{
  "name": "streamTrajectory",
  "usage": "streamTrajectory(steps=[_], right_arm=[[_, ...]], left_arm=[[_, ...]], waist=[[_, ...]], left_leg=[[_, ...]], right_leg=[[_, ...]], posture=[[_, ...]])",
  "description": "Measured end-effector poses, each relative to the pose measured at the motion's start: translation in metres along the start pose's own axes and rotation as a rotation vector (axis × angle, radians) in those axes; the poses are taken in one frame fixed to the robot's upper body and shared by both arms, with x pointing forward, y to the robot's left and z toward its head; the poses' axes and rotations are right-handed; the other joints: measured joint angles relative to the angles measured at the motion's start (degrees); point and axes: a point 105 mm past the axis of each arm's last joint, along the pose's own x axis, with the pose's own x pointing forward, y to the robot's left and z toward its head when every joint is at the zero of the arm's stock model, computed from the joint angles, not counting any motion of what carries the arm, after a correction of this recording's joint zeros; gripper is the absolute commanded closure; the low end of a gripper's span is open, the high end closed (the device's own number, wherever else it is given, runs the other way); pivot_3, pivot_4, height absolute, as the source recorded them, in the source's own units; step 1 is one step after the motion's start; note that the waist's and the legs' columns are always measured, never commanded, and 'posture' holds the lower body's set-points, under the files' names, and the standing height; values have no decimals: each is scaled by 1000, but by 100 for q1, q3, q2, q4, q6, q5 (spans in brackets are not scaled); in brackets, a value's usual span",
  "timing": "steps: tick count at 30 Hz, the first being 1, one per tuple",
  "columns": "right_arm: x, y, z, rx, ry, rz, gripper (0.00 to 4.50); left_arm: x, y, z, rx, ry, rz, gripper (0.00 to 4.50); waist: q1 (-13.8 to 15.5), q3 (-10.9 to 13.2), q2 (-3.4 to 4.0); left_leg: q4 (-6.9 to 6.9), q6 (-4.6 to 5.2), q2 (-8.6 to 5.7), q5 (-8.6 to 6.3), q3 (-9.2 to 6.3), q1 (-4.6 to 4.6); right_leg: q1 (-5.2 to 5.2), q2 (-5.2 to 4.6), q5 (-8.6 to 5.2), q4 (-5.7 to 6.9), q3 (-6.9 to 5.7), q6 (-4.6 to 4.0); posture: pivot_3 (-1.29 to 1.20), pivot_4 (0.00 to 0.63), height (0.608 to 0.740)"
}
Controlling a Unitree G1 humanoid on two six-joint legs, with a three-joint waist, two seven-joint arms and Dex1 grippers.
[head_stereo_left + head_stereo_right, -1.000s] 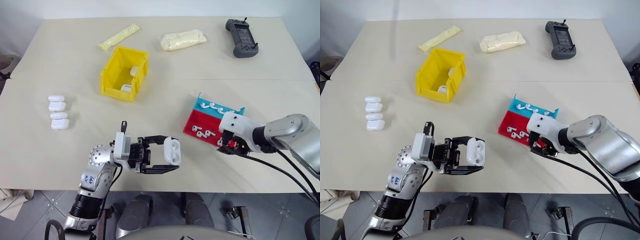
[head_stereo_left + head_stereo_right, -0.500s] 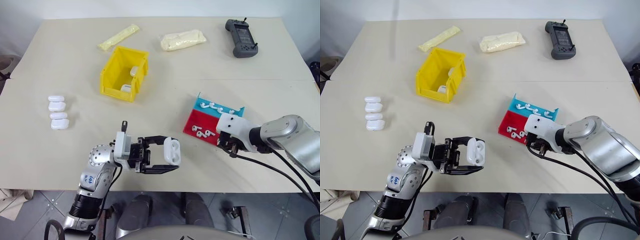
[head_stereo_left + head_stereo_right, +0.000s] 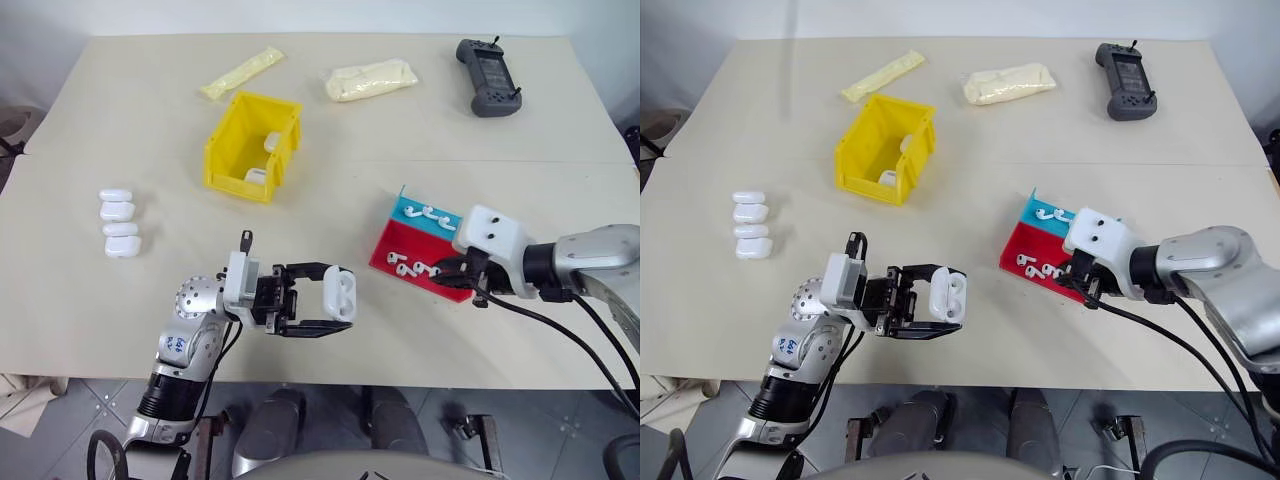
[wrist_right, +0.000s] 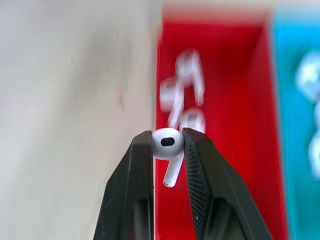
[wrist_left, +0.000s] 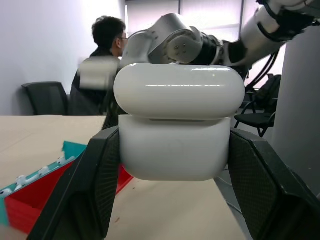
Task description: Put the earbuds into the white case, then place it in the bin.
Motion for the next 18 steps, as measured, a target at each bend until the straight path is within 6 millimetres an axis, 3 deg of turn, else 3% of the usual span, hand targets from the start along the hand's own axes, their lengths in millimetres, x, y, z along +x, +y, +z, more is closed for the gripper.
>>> streamTrajectory(steps=[4, 9, 14, 18], right_arm=[[-1, 11, 14, 20, -293, -18, 4024], [2, 26, 53, 110, -705, -40, 4024], [10, 44, 79, 140, -919, -18, 4024], [18, 54, 84, 146, -947, 15, 4024]], left_arm=[[1, 10, -5, 1, -9, 4, 1694], [0, 14, -8, -12, -1, -21, 1694], [3, 17, -7, -33, 9, -49, 1694], [5, 20, -5, -48, 19, -57, 1694]], waist=[[-5, 3, -5], [-118, 5, -3], [-168, 4, -3], [-176, 4, -3]], left_leg=[[4, 0, 0, 0, -2, 0], [5, -12, 5, 6, -1, 9], [5, -13, 3, 8, -7, 13], [3, -13, 2, 8, -7, 13]], right_leg=[[3, 0, 3, -1, -1, 5], [2, 3, 6, 18, 1, 2], [4, 3, 8, 21, 1, -1], [3, 2, 8, 20, 1, -1]], posture=[[0, 150, 740], [0, 150, 740], [0, 150, 740], [0, 150, 740]])
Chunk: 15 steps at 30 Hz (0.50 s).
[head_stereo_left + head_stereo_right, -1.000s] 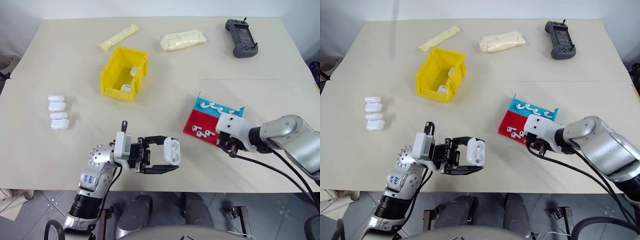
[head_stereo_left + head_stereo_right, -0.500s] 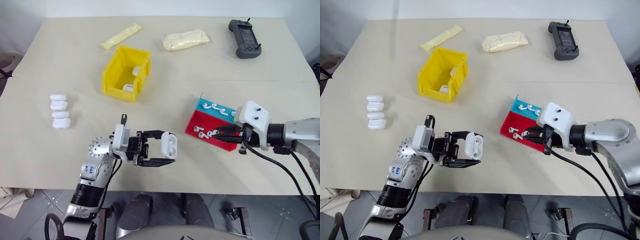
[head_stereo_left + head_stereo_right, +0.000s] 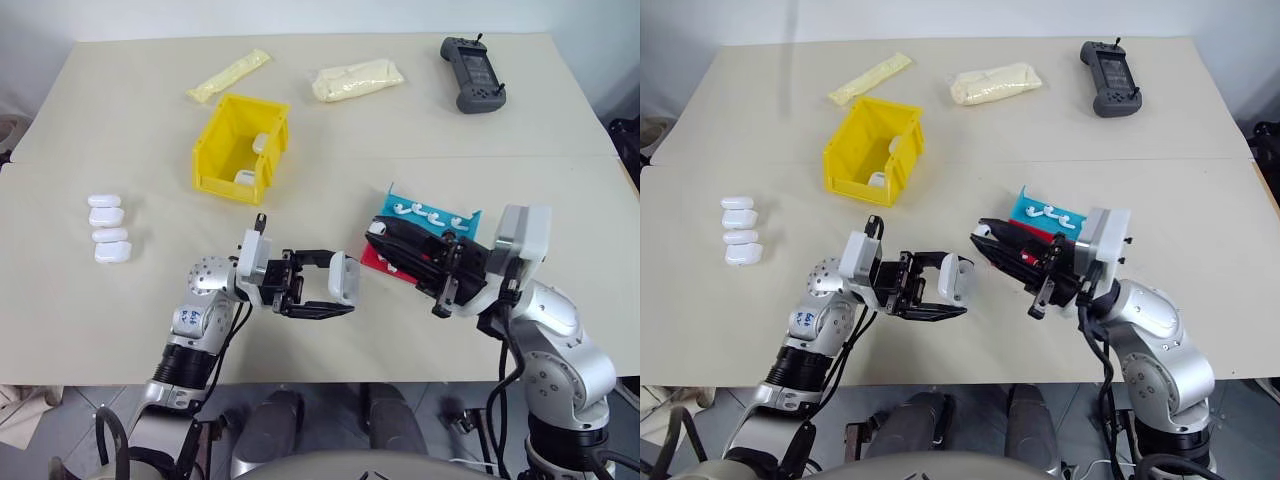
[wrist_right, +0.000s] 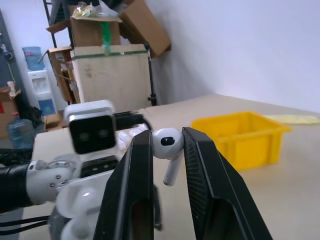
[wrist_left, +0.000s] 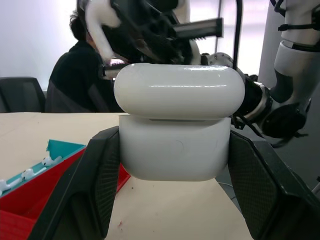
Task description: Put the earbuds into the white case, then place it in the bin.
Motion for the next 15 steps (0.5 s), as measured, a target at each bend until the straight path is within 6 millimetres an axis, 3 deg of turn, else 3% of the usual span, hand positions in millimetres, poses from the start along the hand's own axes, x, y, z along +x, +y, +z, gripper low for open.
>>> streamTrajectory(steps=[5, 15], right_arm=[[4, 9, -9, 8, -6, 19, 4024], [-1, 6, -27, 14, 4, -22, 4024]], left_arm=[[0, 1, -1, -24, 2, 4, 1694], [6, 5, 3, -13, -5, -5, 1694]], waist=[[1, 0, 0], [0, 0, 0]], left_leg=[[-2, 0, 1, 0, -1, 0], [-3, 0, 0, 0, 0, 0]], right_leg=[[-2, 2, 0, 0, 0, -1], [-1, 1, 0, -1, 0, -1]], posture=[[0, 150, 740], [0, 150, 740]])
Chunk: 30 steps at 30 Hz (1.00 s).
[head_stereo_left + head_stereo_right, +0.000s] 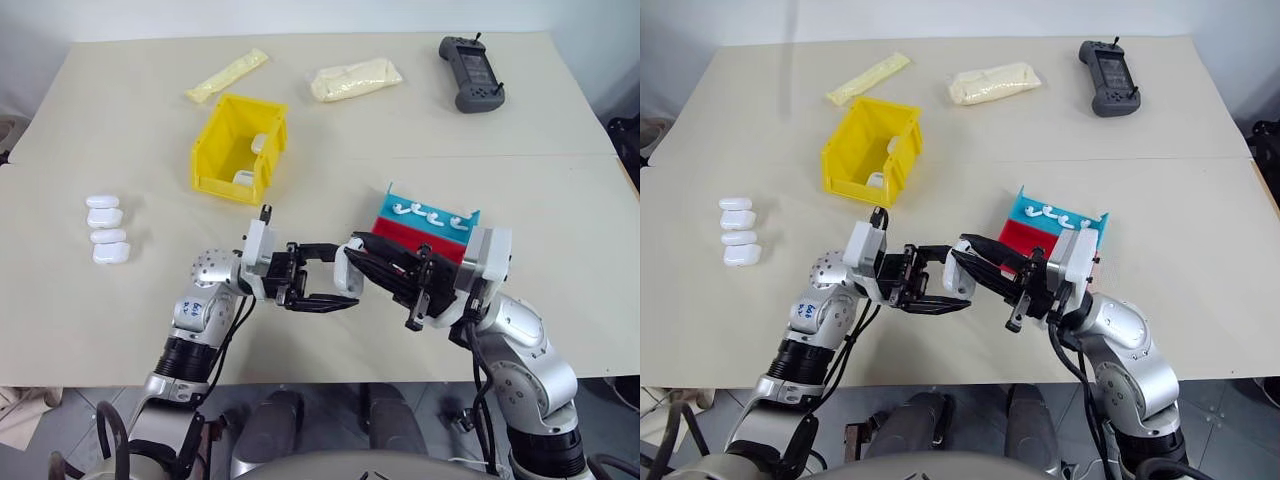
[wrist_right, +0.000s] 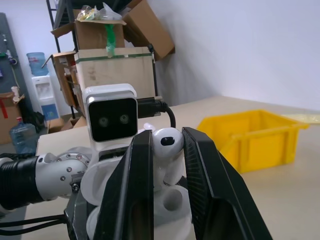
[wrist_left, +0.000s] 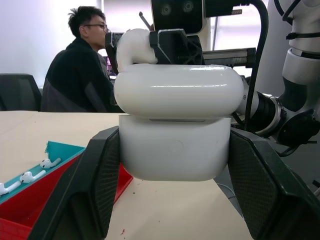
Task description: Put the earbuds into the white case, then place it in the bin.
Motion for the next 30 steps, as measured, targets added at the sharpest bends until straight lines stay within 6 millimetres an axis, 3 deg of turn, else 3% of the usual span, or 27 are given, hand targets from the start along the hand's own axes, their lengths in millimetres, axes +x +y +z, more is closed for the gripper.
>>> streamTrajectory(steps=[18, 30], right_arm=[[-5, 0, -6, -3, -1, 2, 4024], [-9, -10, -3, 28, 37, 18, 104]], left_arm=[[3, 0, -2, 0, 1, 6, 1694], [3, 4, 1, 37, -14, 24, 1694]], waist=[[0, 0, 0], [4, 0, 0]], left_leg=[[1, 0, 1, 0, 0, 1], [1, 0, 0, 0, 1, 1]], right_leg=[[0, 1, 0, 0, 1, 0], [1, 0, 0, -3, 1, 0]], posture=[[0, 150, 740], [0, 150, 740]])
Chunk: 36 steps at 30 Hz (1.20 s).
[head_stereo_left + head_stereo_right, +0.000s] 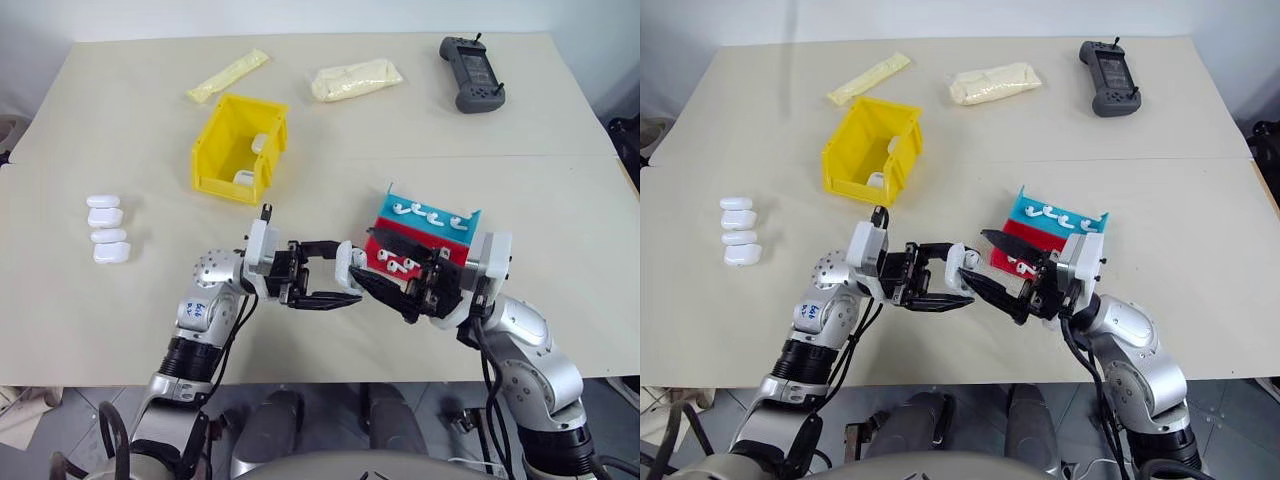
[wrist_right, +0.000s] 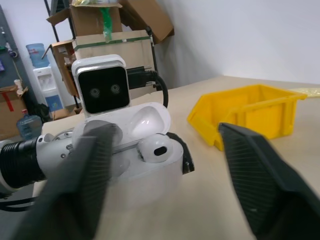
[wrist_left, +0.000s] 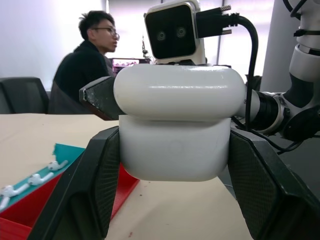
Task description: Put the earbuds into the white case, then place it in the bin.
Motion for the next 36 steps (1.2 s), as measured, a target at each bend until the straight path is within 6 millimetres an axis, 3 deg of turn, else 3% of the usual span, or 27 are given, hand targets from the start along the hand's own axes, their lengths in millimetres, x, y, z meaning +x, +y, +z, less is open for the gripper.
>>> streamTrajectory(steps=[3, 6, 12, 17, 19, 23, 27, 29, 34, 36], right_arm=[[-5, -4, 3, -14, 12, -14, 45], [-25, -13, 2, -44, 72, -79, 45], [-97, -37, 15, -184, 217, -290, 45], [-180, -53, 10, -285, 408, -488, 45], [-193, -54, 7, -299, 440, -509, 45], [-197, -64, 8, -343, 452, -515, 45], [-189, -82, 18, -357, 486, -464, 45], [-177, -93, 23, -328, 529, -422, 45], [-125, -130, 48, -271, 698, -302, 45], [-115, -134, 49, -229, 761, -258, 45]], left_arm=[[1, 0, 0, 6, -5, 0, 1694], [0, 0, 0, 7, -2, 3, 1694], [-11, 2, -5, -10, 9, 43, 1694], [-9, 3, -6, 4, 2, 56, 1694], [-10, 4, -8, 4, 2, 67, 1694], [-7, 4, -12, 1, -4, 78, 1694], [-10, 3, -14, 2, 4, 101, 1694], [-12, 3, -16, -2, 8, 113, 1694], [-13, 2, -16, 8, 7, 138, 1694], [-11, 3, -17, 13, 3, 142, 1694]], waist=[[3, 0, 0], [21, 0, 0], [45, 0, -1], [41, 0, -1], [-1, 0, 1], [-33, -1, 4], [4, -2, 6], [2, -1, 7], [3, 0, 22], [43, 2, 19]], left_leg=[[0, 0, 0, 0, 0, 0], [0, 1, -1, 0, -1, -2], [1, 5, -1, -2, 5, -1], [1, 6, -2, -2, 13, 6], [0, 6, 0, -2, 20, 11], [-2, 6, 3, -2, 28, 15], [1, 7, 0, -1, 28, 13], [2, 7, 0, -1, 26, 10], [2, 3, 10, 0, 24, 4], [0, 2, 9, 0, 8, -6]], right_leg=[[0, 0, 0, -1, 0, 0], [1, 0, 0, -2, -1, 0], [6, 0, 1, -6, -1, 2], [11, 2, 1, -3, 2, 2], [11, 3, 1, 1, 9, 2], [9, 6, 1, 6, 16, 2], [9, 1, 2, 3, 19, 3], [7, 0, 2, 2, 17, 3], [-2, 3, 4, 0, 6, -3], [-2, 1, 4, -12, -9, -3]], posture=[[0, 150, 740], [0, 150, 740], [0, 150, 740], [0, 150, 740], [0, 150, 740], [0, 150, 740], [0, 150, 740], [0, 150, 740], [0, 150, 740], [0, 150, 740]])
